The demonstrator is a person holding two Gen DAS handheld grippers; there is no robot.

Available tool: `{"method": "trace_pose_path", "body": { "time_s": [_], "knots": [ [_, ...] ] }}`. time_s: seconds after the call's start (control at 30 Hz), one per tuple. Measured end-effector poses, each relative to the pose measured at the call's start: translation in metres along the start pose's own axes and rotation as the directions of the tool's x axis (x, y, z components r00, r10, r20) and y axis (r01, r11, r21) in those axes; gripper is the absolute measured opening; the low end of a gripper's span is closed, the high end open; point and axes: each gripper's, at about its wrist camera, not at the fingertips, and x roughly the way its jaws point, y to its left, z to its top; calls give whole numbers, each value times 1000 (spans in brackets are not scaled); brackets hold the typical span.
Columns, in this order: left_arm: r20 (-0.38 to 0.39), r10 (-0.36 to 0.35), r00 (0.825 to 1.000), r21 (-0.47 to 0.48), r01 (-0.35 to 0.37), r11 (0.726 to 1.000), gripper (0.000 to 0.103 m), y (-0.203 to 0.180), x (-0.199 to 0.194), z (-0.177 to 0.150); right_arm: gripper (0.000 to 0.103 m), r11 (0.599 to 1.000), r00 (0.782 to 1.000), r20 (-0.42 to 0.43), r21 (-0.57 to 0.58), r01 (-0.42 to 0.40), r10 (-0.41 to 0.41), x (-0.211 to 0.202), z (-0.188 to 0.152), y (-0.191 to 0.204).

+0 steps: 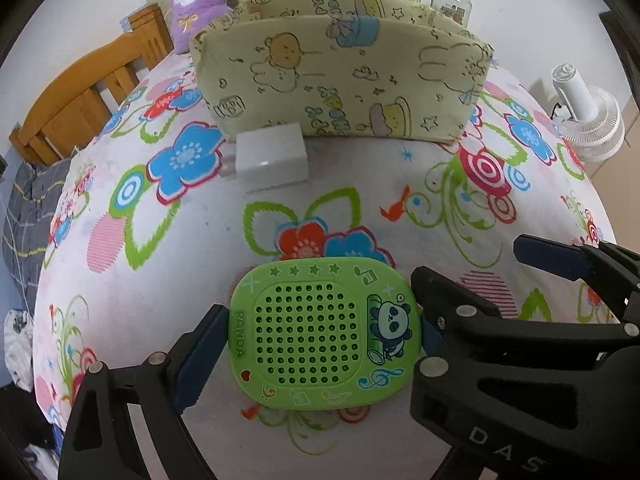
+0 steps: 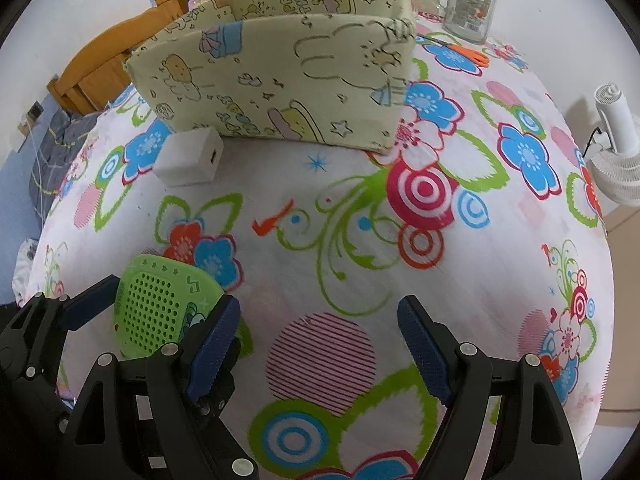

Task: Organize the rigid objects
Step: 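Grasp the green panda case with the left tool while the right grasps the white cube charger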

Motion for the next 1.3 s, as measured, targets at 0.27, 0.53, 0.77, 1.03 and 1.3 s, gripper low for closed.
{"method": "trace_pose_path", "body": {
  "time_s": [0.27, 0.53, 0.77, 1.03, 1.3],
  "knots": [
    [-27, -21, 999, 36, 22, 999, 95, 17, 5, 12, 83, 999, 999, -28, 28, 37, -36, 6, 14, 17],
    [-32, -42, 999, 53, 44, 998, 95, 34, 6, 21, 83, 997, 999, -19, 55, 49, -48, 8, 22, 32],
    [-27, -46, 999, 71, 48, 996, 95, 53, 9, 27, 83, 996, 999, -17, 82, 46, -45, 13, 32, 47],
    [-19, -41, 999, 97, 42, 994, 95, 83, 15, 42, 83, 996, 999, 7, 78, 34, -34, 21, 49, 73],
    [-27, -58, 998, 128, 61, 990, 95, 104, 25, 55, 83, 996, 999, 31, 77, 34, -37, 31, 71, 95]
  ]
}}
